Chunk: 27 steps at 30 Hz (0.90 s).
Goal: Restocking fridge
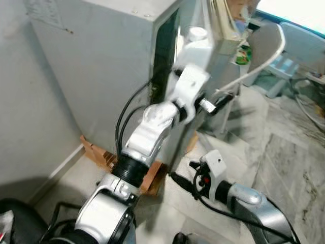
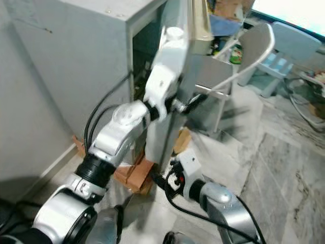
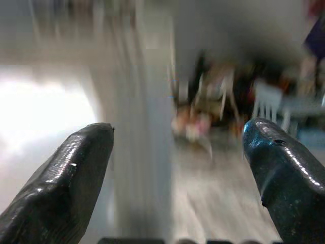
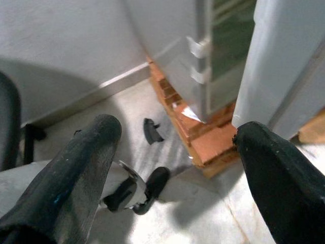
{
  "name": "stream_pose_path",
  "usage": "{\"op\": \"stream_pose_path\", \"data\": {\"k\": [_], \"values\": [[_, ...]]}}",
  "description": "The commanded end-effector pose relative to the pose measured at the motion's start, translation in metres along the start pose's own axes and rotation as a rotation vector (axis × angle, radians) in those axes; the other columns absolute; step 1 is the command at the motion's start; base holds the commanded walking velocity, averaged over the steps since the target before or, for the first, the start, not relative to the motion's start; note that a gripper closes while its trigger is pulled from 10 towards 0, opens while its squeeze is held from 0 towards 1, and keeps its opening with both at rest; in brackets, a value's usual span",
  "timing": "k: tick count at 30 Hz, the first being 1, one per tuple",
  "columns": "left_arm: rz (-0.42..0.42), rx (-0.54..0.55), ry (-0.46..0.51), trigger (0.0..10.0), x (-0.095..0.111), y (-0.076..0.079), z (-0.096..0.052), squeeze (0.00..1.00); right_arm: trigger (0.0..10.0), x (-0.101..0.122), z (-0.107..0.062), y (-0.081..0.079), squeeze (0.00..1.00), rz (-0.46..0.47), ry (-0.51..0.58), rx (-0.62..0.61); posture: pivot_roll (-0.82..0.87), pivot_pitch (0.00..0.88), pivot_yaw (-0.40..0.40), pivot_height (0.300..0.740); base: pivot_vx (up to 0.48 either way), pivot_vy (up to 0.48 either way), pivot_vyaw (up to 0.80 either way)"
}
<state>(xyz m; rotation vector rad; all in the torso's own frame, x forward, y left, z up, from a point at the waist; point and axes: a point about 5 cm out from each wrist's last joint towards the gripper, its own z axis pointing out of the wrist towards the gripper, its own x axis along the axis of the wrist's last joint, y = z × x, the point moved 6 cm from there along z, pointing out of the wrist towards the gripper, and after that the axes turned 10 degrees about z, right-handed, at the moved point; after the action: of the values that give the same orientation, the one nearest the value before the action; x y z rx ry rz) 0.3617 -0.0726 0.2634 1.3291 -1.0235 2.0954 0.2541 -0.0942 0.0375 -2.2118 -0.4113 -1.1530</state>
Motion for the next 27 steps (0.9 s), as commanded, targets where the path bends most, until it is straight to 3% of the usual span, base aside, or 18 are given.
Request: {"op": "stream_pose_path", "data": {"k": [1,7,11,14,19,25,27], "values": [[-0.017,0.006,0.051,10.0,0.012,0.006,0.007,0.00,10.0,-0.004,-0.001,0.003,0.00,0.001,-0.006,-0.009,0.13,0.078,-0.086,0.740,0.000,0.000,0.00],[-0.030,0.164,-0.007,10.0,-0.013,-0.039,-0.032,0.00,10.0,-0.004,0.005,0.004,0.00,-0.008,0.009,0.006,0.14,0.075,-0.088,0.740,0.041,-0.186,0.00],[-0.028,0.217,-0.055,10.0,-0.030,-0.049,-0.056,0.00,10.0,0.004,0.005,0.004,0.00,-0.019,0.053,0.002,0.14,0.071,-0.089,0.740,0.289,-0.380,0.00],[-0.022,0.241,-0.095,10.0,-0.043,-0.049,-0.073,0.00,10.0,0.016,0.003,0.007,0.00,-0.031,0.098,-0.038,0.14,0.068,-0.091,0.740,0.300,-0.371,0.00],[-0.007,0.250,-0.123,10.0,-0.051,-0.043,-0.081,0.00,10.0,0.027,0.004,0.008,0.00,-0.041,0.121,-0.053,0.15,0.064,-0.099,0.740,0.305,-0.365,0.00],[-0.013,0.260,-0.138,10.0,-0.055,-0.042,-0.079,0.00,10.0,0.034,0.006,0.003,0.00,-0.071,0.133,-0.055,0.14,0.061,-0.102,0.740,0.353,-0.321,0.00],[0.008,0.266,-0.199,10.0,-0.066,-0.044,-0.078,0.00,10.0,0.036,0.006,0.003,0.00,-0.075,0.136,-0.065,0.14,0.060,-0.100,0.740,0.386,-0.281,0.00]]}}
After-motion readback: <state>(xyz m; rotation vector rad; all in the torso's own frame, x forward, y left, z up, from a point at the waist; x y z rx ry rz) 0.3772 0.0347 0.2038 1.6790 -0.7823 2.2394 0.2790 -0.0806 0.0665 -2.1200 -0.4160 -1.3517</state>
